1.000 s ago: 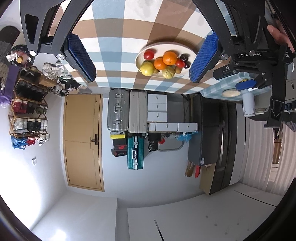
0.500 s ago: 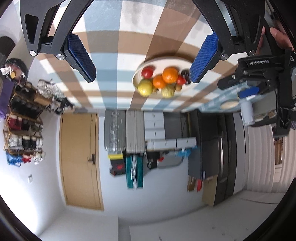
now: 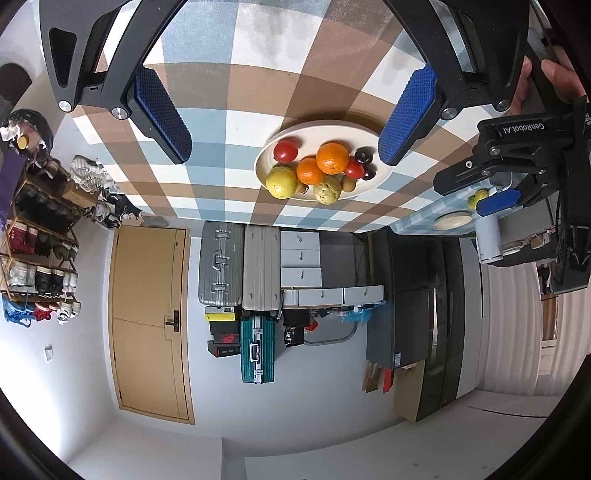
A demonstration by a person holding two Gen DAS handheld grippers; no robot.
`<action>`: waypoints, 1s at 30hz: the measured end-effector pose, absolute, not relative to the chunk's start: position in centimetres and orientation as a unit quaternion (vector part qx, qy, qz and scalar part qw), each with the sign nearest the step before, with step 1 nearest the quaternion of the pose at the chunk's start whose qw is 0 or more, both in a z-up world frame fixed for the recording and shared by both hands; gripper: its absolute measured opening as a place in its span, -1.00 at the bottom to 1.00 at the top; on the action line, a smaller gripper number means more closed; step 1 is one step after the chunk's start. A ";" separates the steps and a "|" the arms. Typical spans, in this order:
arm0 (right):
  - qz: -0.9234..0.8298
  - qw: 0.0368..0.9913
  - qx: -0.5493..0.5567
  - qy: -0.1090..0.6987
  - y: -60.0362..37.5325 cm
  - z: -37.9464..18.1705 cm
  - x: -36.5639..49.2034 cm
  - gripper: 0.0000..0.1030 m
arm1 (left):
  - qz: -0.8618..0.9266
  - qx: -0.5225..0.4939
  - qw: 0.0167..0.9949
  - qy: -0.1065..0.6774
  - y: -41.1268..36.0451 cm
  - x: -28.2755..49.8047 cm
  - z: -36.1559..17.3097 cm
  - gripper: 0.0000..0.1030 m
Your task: Organize fruits
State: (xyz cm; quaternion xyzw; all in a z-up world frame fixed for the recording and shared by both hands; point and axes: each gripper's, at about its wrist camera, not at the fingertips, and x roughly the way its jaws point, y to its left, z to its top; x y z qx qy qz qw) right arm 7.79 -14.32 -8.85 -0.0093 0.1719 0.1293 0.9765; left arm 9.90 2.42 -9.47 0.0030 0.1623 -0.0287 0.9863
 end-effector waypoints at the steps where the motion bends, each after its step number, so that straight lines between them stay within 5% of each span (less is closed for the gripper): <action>1: 0.129 0.977 -0.009 0.172 -14.3 -8.9 7.9 1.00 | -0.029 0.003 0.986 0.162 2.5 9.9 -9.5 0.98; 30: 0.130 0.977 -0.009 0.171 -14.3 -8.9 7.8 1.00 | -0.036 0.006 0.986 0.162 2.6 9.3 -9.4 0.98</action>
